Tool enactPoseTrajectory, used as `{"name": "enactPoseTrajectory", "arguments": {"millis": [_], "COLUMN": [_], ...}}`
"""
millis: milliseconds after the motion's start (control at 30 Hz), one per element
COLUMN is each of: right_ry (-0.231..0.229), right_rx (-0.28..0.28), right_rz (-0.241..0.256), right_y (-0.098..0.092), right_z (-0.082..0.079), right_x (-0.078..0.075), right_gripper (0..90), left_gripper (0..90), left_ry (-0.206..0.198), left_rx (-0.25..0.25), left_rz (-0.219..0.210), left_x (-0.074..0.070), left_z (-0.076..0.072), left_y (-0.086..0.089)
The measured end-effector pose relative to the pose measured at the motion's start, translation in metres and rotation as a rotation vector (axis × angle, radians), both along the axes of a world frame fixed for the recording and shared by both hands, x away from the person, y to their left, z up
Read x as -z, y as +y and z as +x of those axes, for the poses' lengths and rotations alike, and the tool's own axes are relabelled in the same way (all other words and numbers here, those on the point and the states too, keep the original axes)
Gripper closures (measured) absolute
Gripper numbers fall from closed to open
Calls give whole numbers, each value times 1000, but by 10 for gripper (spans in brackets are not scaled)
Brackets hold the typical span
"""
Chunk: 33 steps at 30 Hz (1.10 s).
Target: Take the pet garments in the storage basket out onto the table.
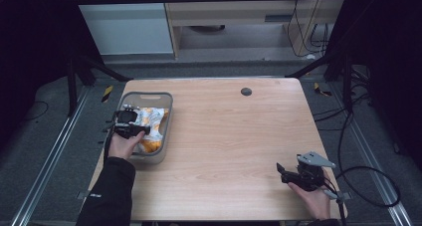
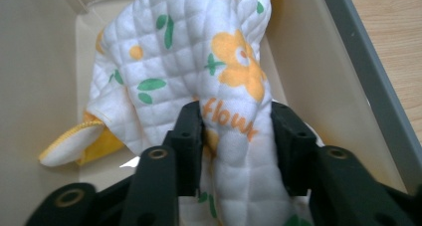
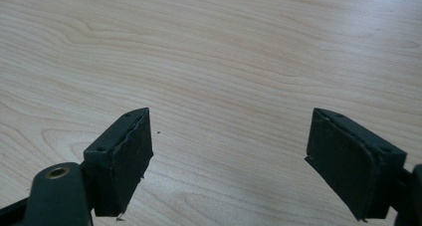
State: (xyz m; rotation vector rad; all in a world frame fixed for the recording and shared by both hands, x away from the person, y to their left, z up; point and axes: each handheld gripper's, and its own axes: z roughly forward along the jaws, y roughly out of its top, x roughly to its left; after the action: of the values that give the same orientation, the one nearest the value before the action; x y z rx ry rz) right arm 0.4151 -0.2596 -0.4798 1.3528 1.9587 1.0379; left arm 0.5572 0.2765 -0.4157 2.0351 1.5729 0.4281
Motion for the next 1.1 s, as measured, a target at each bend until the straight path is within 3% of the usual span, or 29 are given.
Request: {"name": "enactPoseTrajectory", "arguments": {"millis": [133, 333, 733, 1100], "right_ry": [7, 7, 5, -1], "right_rx": [-1, -5, -7, -7], "right_rz": [1, -6, -13, -16], "right_y": [0, 0, 0, 0], "right_z": [0, 0, 0, 0], "right_x": [0, 1, 0, 0], "right_gripper": [179, 179, 180, 182], "left_gripper": [726, 759, 773, 777], "left_ry": [12, -3, -76, -142], "left_rx": [3, 16, 36, 62], "left_rz": [-5, -16, -56, -51], "left_x": [0, -5, -31, -55], "left_z": [-1, -4, -18, -31], "left_y": [3, 6, 18, 26]}}
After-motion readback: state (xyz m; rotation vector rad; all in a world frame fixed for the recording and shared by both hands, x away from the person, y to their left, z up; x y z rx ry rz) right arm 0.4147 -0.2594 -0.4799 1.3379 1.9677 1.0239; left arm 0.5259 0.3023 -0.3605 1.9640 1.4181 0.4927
